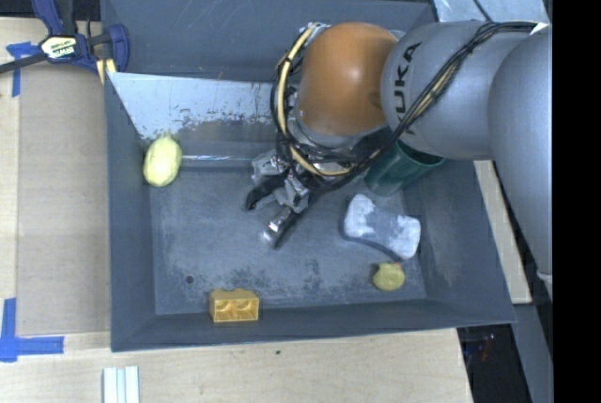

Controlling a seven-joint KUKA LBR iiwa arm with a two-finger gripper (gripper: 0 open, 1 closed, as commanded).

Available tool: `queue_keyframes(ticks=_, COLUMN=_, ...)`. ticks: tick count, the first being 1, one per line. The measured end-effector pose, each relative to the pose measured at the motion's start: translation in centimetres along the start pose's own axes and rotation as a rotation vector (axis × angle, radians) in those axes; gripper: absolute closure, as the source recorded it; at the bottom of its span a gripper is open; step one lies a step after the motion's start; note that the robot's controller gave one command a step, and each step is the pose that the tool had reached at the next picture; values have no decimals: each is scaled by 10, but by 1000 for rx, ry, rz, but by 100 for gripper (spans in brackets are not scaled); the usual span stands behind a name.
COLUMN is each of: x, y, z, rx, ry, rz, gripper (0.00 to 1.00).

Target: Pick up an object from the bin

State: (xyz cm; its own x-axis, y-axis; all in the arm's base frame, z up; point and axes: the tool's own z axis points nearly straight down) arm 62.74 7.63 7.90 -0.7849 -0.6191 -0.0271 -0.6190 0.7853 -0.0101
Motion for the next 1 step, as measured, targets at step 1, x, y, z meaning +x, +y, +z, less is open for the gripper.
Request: queue_keyframes(ticks=1, x=5, y=10, z=-56, rx=-5, ry=6, rz=-3, gripper=100)
